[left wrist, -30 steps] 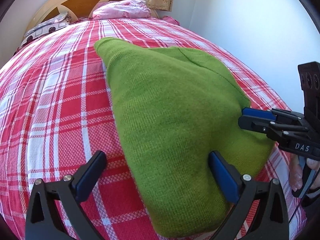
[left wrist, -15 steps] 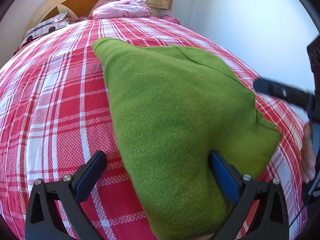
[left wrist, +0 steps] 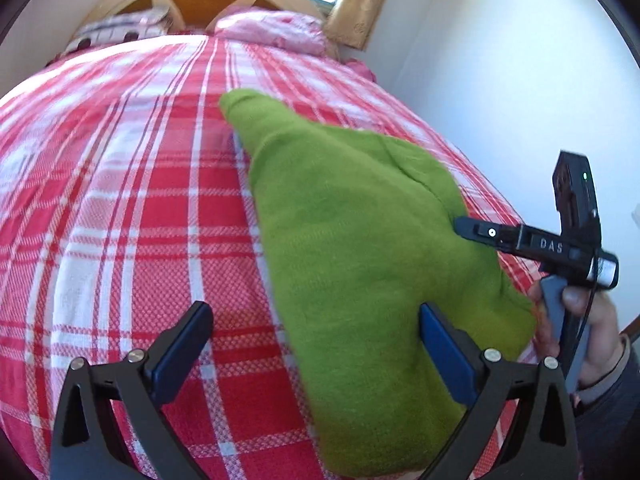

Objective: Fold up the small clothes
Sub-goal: 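Move both grippers to opposite edges of the folded green bundle, then close the right gripper on the striped edge while the left gripper grips the bundle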

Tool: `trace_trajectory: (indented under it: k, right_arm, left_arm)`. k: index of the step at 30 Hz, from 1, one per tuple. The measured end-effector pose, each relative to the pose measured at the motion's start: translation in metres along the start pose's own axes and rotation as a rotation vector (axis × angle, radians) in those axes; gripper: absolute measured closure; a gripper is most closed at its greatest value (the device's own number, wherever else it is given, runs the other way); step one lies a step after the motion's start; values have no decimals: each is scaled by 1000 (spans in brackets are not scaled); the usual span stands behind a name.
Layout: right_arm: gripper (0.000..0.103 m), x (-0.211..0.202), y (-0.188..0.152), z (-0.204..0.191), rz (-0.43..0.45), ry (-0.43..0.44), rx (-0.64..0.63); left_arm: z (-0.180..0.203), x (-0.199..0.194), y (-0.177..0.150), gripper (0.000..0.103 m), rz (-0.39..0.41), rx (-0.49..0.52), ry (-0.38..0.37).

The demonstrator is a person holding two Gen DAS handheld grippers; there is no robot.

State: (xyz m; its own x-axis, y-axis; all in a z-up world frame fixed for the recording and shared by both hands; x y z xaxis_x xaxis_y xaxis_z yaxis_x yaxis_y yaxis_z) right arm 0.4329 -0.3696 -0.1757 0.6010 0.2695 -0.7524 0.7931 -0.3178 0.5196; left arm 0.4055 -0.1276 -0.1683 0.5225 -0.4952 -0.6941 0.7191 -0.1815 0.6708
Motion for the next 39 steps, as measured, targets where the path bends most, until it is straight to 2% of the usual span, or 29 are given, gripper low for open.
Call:
trace_trajectory:
  k: [2, 3, 4, 7, 9, 14, 18, 24, 30, 34, 39]
  right_arm:
    - [30, -6, 4, 0, 14, 22, 19]
    - [42, -10, 7, -3, 27, 57, 24]
    - [45, -11, 12, -6, 27, 96, 28]
    - [46, 0, 25, -5, 3, 139, 77]
    - [46, 13, 34, -2, -27, 197, 132]
    - [46, 39, 45, -1, -66, 276, 178]
    - [57, 50, 50, -6, -79, 320, 160]
    - [63, 63, 60, 2, -99, 401, 227]
    - [72, 65, 59, -4, -76, 396, 185]
    - [73, 65, 57, -10, -51, 367, 132]
    - [76, 64, 57, -11, -51, 334, 127]
  left_arm:
    - [1, 0, 0, 0, 1, 4, 7]
    - [4, 2, 0, 0, -9, 20, 26]
    - [7, 4, 0, 0, -16, 35, 41]
    - [16, 10, -1, 0, -44, 91, 52]
    - [20, 11, -3, 0, -53, 115, 49]
    - [19, 13, -3, 0, -64, 121, 52]
    - [24, 18, -4, 0, -84, 153, 88]
    - [24, 20, -3, 0, -88, 162, 87]
    - [28, 22, -2, 0, -91, 173, 68]
    - [31, 24, -1, 0, -94, 185, 67]
    - [33, 28, 3, 0, -104, 192, 61]
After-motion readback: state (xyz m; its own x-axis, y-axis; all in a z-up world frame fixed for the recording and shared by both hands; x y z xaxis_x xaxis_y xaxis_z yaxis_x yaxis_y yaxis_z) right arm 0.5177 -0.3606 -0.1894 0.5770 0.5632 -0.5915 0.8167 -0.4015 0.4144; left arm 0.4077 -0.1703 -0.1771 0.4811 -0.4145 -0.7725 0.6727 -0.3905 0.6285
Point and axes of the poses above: each gripper's, at about its wrist camera, not at the fingertips, and x roughly the way its jaws point, z to its right, y to its top, the point moved 6 cm from there along x, roughly the way its jaws point, and after that the axes turned 7 degrees about x, right-handed, at the moved point
